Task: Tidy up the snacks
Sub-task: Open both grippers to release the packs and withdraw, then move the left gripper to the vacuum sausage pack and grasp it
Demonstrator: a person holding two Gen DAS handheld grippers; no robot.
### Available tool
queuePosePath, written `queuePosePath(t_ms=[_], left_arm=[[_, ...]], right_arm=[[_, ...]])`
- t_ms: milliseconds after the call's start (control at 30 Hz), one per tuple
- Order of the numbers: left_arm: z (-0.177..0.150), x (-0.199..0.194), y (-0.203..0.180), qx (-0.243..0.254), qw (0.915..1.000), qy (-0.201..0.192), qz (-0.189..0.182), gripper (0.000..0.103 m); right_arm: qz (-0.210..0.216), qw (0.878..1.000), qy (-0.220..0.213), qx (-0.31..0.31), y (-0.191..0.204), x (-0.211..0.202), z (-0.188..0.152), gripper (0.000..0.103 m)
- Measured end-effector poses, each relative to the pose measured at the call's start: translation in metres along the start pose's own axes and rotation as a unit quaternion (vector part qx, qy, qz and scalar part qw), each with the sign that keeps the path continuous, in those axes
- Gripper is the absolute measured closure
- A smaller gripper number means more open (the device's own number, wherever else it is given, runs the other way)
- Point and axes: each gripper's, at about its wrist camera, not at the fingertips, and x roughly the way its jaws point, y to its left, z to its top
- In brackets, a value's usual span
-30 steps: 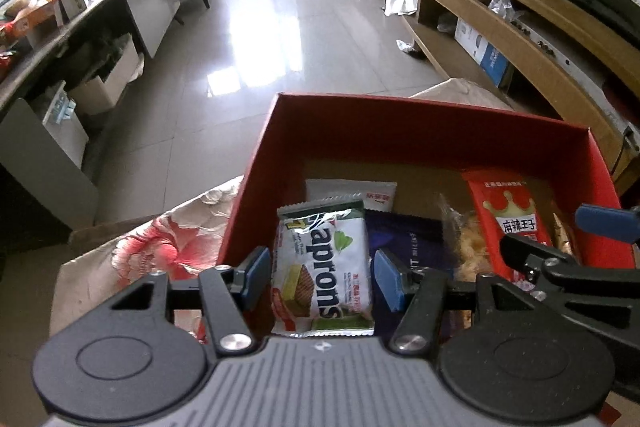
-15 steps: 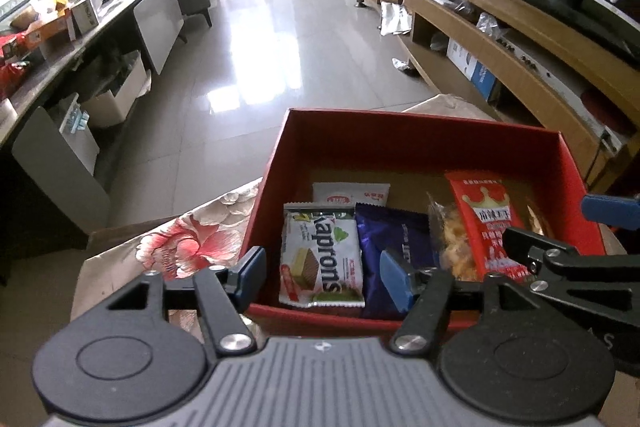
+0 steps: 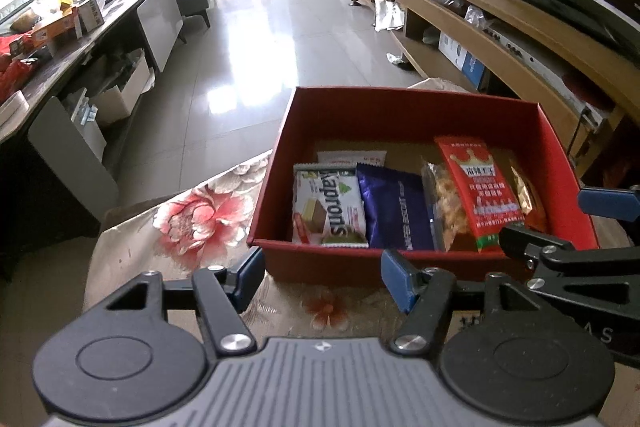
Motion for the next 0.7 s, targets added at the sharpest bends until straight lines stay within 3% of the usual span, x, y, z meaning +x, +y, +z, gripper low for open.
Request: queuePosePath(t_ms=[367, 700], left_arm=[[-0.027, -0.014, 0.004, 0.007, 0.9999, 0.011, 0.002, 0.035], [-0.061, -0.015, 0.003, 0.008, 0.9987, 0.050, -0.009, 0.035]], right_arm=[[0.005, 1.000, 0.013, 0.000, 0.012, -0.013, -0.020, 0.025], [0.003, 0.999, 0.045, -0.012, 0.024, -0.019, -0.048, 0.025]])
